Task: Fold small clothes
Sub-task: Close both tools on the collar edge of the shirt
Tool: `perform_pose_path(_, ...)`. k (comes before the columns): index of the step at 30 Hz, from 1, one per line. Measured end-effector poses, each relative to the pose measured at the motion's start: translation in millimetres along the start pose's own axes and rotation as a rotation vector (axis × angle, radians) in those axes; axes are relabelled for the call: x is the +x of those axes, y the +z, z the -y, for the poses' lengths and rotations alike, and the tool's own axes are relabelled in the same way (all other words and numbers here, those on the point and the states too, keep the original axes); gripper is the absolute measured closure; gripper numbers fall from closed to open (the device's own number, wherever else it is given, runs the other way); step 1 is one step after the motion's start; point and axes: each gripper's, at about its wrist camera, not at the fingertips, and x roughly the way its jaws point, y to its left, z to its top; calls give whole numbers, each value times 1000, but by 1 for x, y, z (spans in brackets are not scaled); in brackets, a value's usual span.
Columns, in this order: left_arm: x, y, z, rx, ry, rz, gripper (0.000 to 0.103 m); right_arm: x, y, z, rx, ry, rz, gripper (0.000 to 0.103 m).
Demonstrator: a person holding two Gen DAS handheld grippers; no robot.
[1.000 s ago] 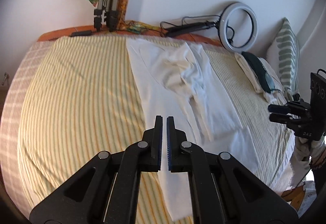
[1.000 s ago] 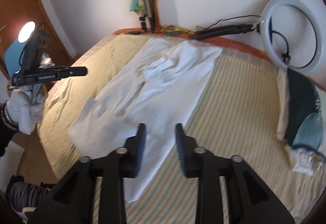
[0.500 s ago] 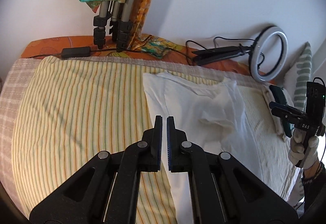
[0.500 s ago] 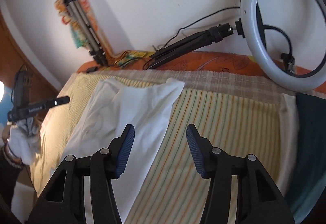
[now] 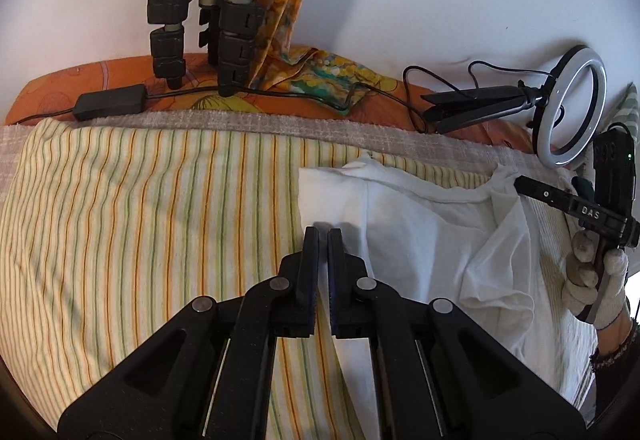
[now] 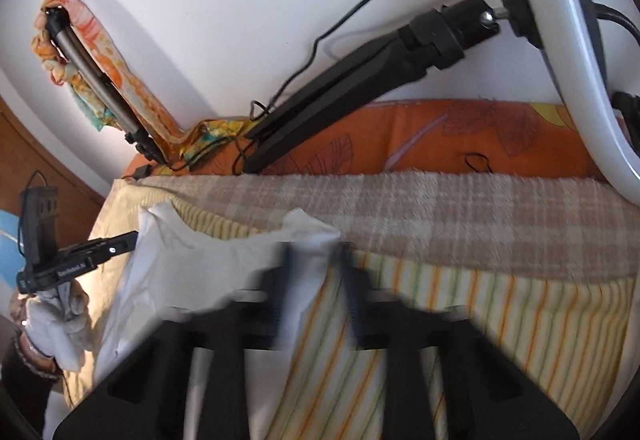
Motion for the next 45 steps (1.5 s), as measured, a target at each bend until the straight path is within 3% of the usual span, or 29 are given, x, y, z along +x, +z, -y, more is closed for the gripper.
perform_pose_path(4, 3, 4, -3, -12, -3, 9, 102, 2, 6, -13, -88, -111, 14, 100)
perform_pose_path(8, 5, 6, -3, -18, -1, 16, 102, 4, 5, -6, -63, -68, 16, 97)
perform_pose_path(13, 8, 9, -1, -28, -5, 27, 102, -4, 1, 17, 78, 80, 33, 75)
perform_pose_path(20, 17, 14, 13, 25, 36, 43, 102, 19, -4, -7, -11, 22, -25, 75)
perform_pose_path(21, 17, 13, 15, 39, 46, 46, 102, 20, -4, -12, -28, 7, -22, 77)
perform_pose_path(22, 17, 13, 17, 53, 56, 50, 102, 18, -4, -15, -39, 10, -22, 90)
perform_pose_path(23, 17, 12, 18, 62, 63, 54, 102, 19, -4, -17, -39, 20, -29, 97)
perform_pose_path(33, -7, 11, 21, 46, 6, 118, 103, -1, -3, -35, -68, 29, 35, 99)
perform_pose_path(36, -11, 10, 23, 66, 30, 129, 103, -6, -2, -37, -73, 15, 31, 99)
perform_pose_path(38, -10, 12, 10, -16, 38, 118, 103, -5, -3, -35, -67, -6, 18, 99)
perform_pose_path(39, -7, 13, 1, -73, 4, 93, 99, -6, -4, -34, -65, -6, 18, 99)
perform_pose_path(42, -2, 12, -19, -202, -89, 67, 61, -2, -6, -30, -45, 2, 14, 99)
perform_pose_path(45, 2, 13, -18, -181, -87, 58, 60, 3, -6, -27, -41, 3, 5, 99)
